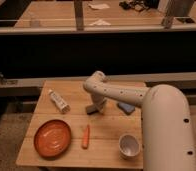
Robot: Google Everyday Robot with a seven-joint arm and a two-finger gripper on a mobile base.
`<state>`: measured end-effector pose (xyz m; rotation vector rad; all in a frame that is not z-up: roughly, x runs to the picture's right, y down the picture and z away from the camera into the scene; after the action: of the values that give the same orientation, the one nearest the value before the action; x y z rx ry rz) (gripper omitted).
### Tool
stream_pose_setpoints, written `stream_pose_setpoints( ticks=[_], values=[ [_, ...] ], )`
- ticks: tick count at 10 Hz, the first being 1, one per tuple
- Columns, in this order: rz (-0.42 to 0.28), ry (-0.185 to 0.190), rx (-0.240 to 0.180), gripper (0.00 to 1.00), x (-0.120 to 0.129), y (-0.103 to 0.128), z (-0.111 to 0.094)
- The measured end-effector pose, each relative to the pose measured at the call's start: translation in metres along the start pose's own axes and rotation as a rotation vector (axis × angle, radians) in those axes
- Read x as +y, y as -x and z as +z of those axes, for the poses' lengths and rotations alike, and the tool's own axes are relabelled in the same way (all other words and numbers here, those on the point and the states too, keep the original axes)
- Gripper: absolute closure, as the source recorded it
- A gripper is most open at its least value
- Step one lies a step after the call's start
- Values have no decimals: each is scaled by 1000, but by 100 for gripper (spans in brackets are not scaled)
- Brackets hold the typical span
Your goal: Push the eraser across the table
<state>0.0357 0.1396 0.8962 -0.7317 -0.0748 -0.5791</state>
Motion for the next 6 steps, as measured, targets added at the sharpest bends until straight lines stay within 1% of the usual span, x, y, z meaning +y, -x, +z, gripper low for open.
stream_pose_setpoints(
  ticks=[6],
  values=[
    [-32,3,16,98,-1,-2,1]
  ],
)
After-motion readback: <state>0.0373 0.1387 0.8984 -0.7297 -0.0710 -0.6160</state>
